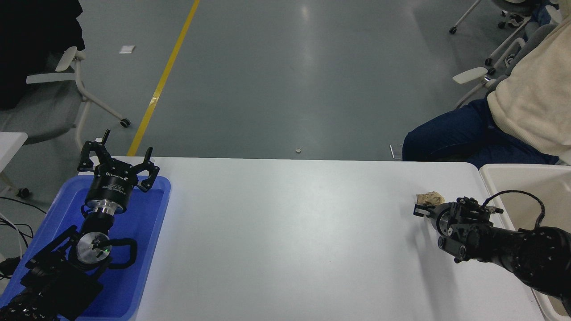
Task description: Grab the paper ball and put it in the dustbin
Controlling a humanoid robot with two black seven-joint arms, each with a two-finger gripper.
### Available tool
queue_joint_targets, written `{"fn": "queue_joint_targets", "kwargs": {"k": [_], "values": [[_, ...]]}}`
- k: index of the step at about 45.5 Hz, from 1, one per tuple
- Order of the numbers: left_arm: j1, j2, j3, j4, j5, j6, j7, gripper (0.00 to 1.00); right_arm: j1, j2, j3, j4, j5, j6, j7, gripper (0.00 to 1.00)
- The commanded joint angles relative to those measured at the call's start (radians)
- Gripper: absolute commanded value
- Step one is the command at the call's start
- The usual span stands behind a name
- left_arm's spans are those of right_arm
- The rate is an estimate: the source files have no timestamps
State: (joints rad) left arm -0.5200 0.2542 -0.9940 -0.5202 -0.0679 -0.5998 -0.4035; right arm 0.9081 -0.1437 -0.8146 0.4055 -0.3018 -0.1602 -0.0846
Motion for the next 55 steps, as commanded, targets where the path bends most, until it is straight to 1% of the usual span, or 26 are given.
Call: {"fn": "queue_joint_targets", "kwargs": {"k": [1, 6, 16, 21, 26, 32, 42, 51, 55], "values": [[0.0, -0.001, 0.0, 0.0, 0.0, 0.0, 0.0, 1.0, 0.025, -0.013, 0.04, 0.044, 0.003, -0.002, -0.001, 0.0], [0.0, -0.001, 0.0, 0.0, 0.0, 0.0, 0.0, 1.0, 0.064, -0.043, 0.038, 0.101, 0.003, 0.001, 0.0, 0.0], [0.0, 0.0, 0.0, 0.0, 0.0, 0.0, 0.0, 1.0, 0.213, -0.175, 0.008, 0.357, 0.0, 0.017, 0.0, 0.0], [0.0, -0.001, 0.0, 0.0, -0.001, 0.0, 0.0, 1.0, 0.322, -0.237, -0.08, 0.515, 0.0, 0.042, 0.0, 0.0], [0.0, -0.001, 0.0, 0.0, -0.001, 0.0, 0.0, 1.0, 0.465, -0.269, -0.193, 0.67, 0.0, 0.096, 0.0, 0.0], [0.0, -0.001, 0.0, 0.0, -0.001, 0.0, 0.0, 1.0, 0.636, -0.283, -0.308, 0.796, 0.001, 0.238, 0.002, 0.0], [0.0, 0.0, 0.0, 0.0, -0.001, 0.0, 0.0, 1.0, 0.922, -0.312, -0.37, 0.909, -0.007, 0.603, 0.002, 0.0], [0.0, 0.0, 0.0, 0.0, 0.0, 0.0, 0.0, 1.0, 1.127, -0.321, -0.4, 0.984, -0.01, 0.758, 0.002, 0.0], [0.0, -0.001, 0.0, 0.0, 0.0, 0.002, 0.0, 1.0, 1.213, -0.355, -0.399, 1.001, -0.011, 0.846, 0.002, 0.0]]}}
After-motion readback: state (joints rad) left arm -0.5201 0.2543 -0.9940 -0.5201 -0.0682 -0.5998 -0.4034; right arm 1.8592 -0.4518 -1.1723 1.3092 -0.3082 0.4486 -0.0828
